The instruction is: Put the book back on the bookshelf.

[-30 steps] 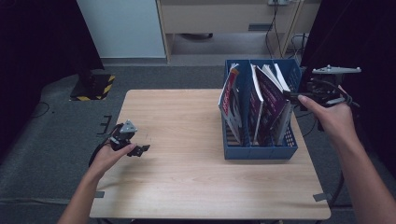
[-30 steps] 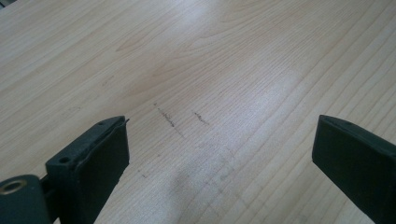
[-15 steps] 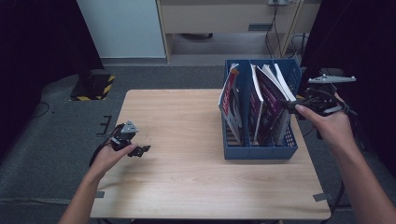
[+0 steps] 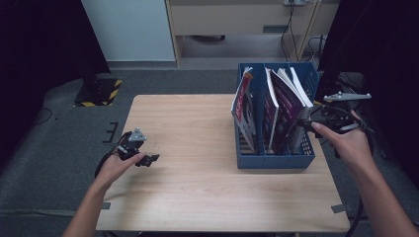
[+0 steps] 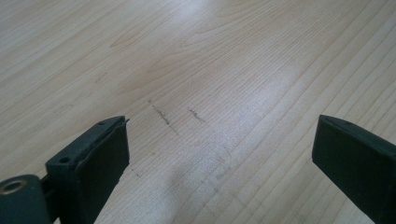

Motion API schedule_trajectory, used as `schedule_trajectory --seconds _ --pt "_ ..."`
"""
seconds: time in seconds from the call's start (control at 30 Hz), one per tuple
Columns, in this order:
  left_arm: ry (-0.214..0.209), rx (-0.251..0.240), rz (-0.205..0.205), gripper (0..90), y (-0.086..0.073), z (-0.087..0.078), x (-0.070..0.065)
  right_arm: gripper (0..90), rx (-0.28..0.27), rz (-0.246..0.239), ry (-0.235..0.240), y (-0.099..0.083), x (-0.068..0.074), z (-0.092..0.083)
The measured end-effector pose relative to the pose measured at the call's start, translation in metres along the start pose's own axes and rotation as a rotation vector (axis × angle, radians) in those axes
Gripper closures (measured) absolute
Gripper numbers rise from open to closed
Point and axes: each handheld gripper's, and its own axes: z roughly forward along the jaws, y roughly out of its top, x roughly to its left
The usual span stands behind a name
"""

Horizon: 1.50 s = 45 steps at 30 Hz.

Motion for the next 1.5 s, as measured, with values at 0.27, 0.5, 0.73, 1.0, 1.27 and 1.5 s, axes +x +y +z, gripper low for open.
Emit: schedule_trajectory --seconds 0.27,0.5,0.73,1.0,1.27,1.5 --pt "0.000 0.007 0.008 3.8 0.000 0.001 -0.001 4.6 0.027 0.004 0.008 -0.013 0.002 0.007" --pt "-0.003 0.009 0.011 4.2 0.000 0.001 -0.001 4.7 0.046 0.013 0.013 -0.025 0.004 0.015" --pt "-0.002 0.008 0.010 4.1 0.000 0.001 -0.001 4.7 0.055 0.015 0.019 -0.031 0.005 0.018" --pt "-0.001 0.010 0.019 4.1 -0.001 0.001 -0.004 4.7 0.070 0.027 0.036 -0.048 0.010 0.023" --pt "-0.022 0.016 0.034 3.7 -0.001 0.004 -0.009 4.9 0.087 0.029 0.051 -0.066 0.017 0.027" --pt "-0.019 0.010 0.039 3.6 -0.001 0.006 -0.012 5.0 0.097 0.027 0.066 -0.078 0.025 0.034"
